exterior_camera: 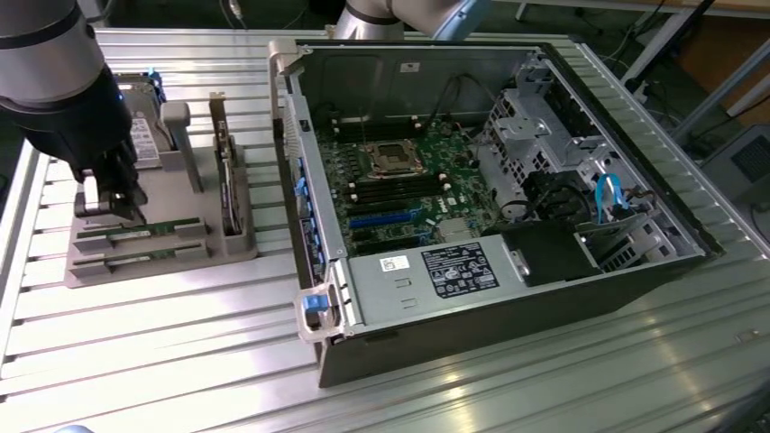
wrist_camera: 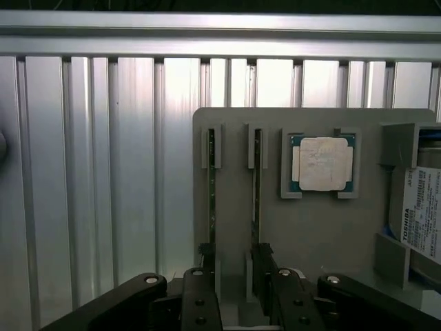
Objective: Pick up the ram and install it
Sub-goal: 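Pick up the ram and move it above insertion slot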
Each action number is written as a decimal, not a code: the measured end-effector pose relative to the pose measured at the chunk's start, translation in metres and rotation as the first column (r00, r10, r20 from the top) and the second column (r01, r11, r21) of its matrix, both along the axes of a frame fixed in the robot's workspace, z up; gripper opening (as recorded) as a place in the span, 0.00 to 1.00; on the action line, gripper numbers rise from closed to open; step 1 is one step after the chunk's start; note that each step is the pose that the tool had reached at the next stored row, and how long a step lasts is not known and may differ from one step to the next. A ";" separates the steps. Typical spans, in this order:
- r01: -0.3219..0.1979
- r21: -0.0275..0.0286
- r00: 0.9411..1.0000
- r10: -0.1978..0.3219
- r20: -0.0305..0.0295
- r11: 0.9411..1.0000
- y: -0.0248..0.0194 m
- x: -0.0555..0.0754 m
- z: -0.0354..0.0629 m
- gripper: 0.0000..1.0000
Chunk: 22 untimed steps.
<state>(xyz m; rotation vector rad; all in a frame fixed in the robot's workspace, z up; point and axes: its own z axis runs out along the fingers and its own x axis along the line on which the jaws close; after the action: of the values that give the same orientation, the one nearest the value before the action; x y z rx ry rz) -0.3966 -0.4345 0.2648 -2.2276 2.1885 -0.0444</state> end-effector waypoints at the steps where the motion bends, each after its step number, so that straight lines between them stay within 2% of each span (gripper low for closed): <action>1: 0.000 0.000 1.000 0.000 0.000 1.000 -0.0004 0.000 -0.0002 0.36; 3: 0.000 0.000 1.000 0.000 0.000 1.000 -0.0005 0.000 -0.0030 0.36; 6: 0.000 0.000 1.000 0.000 0.000 1.000 -0.0015 0.000 -0.0135 0.36; 8: 0.000 0.000 1.000 0.000 0.000 1.000 -0.0036 0.000 -0.0206 0.36; 11: 0.000 0.000 1.000 0.000 0.000 1.000 -0.0053 0.000 -0.0264 0.36; 12: 0.000 0.000 1.000 0.000 0.000 1.000 -0.0066 0.000 -0.0267 0.36; 14: 0.000 0.000 1.000 0.000 0.000 1.000 -0.0125 0.000 -0.0273 0.36; 15: 0.000 0.000 1.000 0.000 0.000 1.000 -0.0132 -0.001 -0.0295 0.36; 18: 0.000 0.000 1.000 0.000 0.000 1.000 -0.0134 -0.001 -0.0384 0.36; 22: 0.000 0.000 1.000 0.000 0.000 1.000 -0.0143 -0.001 -0.0449 0.36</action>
<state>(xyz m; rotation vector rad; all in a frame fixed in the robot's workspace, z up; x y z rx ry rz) -0.3980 -0.4487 0.2199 -2.2275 2.1885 -0.0444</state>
